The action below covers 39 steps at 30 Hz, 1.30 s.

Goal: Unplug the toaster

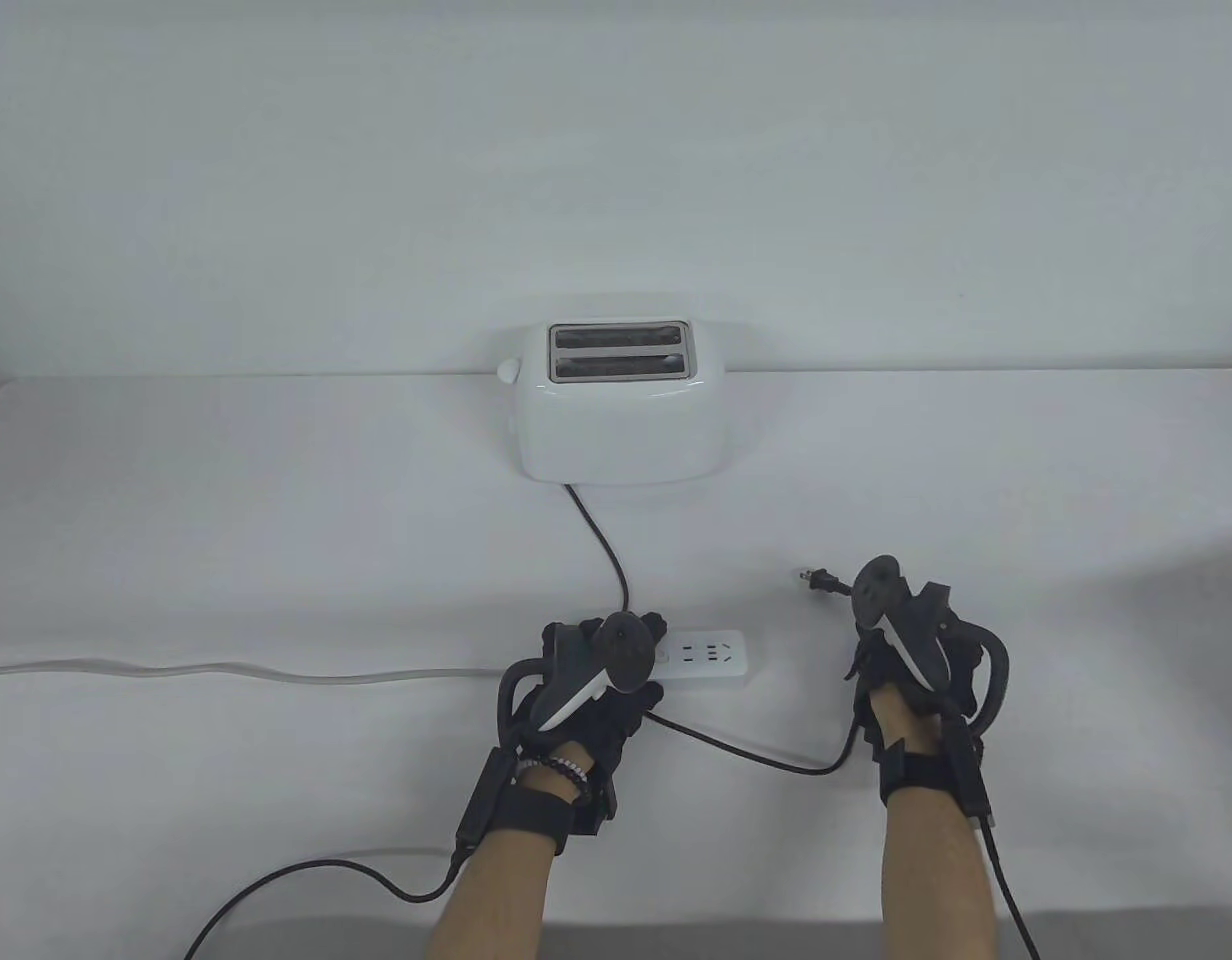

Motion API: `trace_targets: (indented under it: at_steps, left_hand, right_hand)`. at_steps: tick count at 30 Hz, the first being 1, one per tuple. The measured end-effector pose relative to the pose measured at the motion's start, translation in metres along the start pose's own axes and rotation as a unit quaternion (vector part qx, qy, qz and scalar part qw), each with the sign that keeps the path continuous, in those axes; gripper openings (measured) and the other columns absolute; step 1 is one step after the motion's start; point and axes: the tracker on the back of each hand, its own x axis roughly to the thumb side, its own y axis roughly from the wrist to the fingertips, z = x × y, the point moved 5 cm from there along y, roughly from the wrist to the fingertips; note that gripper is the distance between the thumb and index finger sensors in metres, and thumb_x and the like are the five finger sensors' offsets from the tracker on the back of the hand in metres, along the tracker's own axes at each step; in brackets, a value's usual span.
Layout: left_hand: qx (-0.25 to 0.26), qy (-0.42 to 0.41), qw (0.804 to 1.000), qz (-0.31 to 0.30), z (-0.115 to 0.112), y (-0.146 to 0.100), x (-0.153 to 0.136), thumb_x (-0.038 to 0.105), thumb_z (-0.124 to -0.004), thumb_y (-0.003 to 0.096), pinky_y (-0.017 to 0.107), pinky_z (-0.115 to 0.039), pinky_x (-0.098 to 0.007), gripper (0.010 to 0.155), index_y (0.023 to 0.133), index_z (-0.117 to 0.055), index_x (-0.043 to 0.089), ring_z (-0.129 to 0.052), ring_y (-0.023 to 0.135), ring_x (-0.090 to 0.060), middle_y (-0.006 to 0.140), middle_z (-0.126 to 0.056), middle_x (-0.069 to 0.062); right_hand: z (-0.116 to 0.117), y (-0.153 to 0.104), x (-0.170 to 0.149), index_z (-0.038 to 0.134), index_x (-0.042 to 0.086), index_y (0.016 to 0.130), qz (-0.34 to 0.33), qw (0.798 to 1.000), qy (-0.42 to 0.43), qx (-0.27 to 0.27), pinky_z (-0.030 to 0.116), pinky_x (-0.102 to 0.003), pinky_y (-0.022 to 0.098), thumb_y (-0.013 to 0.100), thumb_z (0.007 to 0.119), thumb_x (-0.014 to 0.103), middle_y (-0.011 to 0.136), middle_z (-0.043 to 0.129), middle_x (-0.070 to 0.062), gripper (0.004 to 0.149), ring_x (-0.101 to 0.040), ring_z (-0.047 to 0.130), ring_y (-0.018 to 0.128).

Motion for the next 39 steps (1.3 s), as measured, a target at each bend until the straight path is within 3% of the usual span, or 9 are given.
trace_targets:
  at_steps: [7, 15, 27, 33, 39]
  left_hand:
    - [-0.005, -0.01, 1.0, -0.001, 0.0, 0.0, -0.001, 0.051, -0.078, 0.0494, 0.092, -0.029, -0.058, 0.078, 0.113, -0.033, 0.054, -0.048, 0.121, -0.019, 0.127, -0.049, 0.019]
    - [-0.001, 0.006, 1.0, 0.0, 0.001, -0.001, 0.002, 0.051, -0.077, 0.0498, 0.092, -0.029, -0.058, 0.079, 0.114, -0.032, 0.052, -0.046, 0.121, -0.021, 0.127, -0.047, 0.018]
    - [0.029, 0.0, 0.999, -0.016, 0.015, -0.007, 0.005, 0.061, -0.074, 0.0456, 0.089, -0.027, -0.064, 0.088, 0.117, -0.023, 0.047, -0.037, 0.121, -0.029, 0.13, -0.033, 0.011]
    - [0.051, 0.035, 0.998, -0.009, 0.035, -0.013, 0.002, 0.069, -0.069, 0.0426, 0.084, -0.023, -0.072, 0.091, 0.118, -0.022, 0.046, -0.02, 0.123, -0.037, 0.132, -0.024, 0.007]
    - [0.048, 0.055, 0.997, 0.028, 0.048, -0.023, -0.019, 0.071, -0.068, 0.0414, 0.081, -0.021, -0.074, 0.092, 0.118, -0.021, 0.047, -0.014, 0.123, -0.039, 0.133, -0.019, 0.007]
  right_hand:
    - [-0.001, 0.0, 0.004, 0.094, 0.02, 0.067, -0.012, 1.0, -0.023, -0.008, 0.074, -0.053, 0.051, 0.035, 0.083, 0.048, 0.05, 0.103, 0.003, 0.044, -0.016, 0.099, 0.044]
    - [-0.017, -0.007, 0.003, 0.079, 0.017, 0.09, -0.022, 1.0, -0.008, -0.014, 0.067, -0.061, 0.057, 0.036, 0.077, 0.056, 0.08, 0.094, -0.005, 0.066, -0.027, 0.095, 0.067]
    - [-0.05, -0.037, 0.015, 0.056, 0.022, 0.105, -0.086, 0.995, 0.008, -0.043, 0.05, -0.076, 0.062, 0.035, 0.069, 0.066, 0.109, 0.065, -0.011, 0.083, -0.047, 0.065, 0.097]
    - [-0.061, -0.055, 0.024, 0.045, 0.027, 0.109, -0.131, 0.99, 0.026, -0.045, 0.037, -0.082, 0.06, 0.033, 0.063, 0.072, 0.117, 0.046, -0.012, 0.09, -0.054, 0.044, 0.102]
    - [-0.067, -0.072, 0.036, 0.042, 0.029, 0.11, -0.174, 0.983, 0.035, -0.043, 0.03, -0.084, 0.058, 0.032, 0.062, 0.076, 0.119, 0.039, -0.012, 0.093, -0.057, 0.035, 0.102]
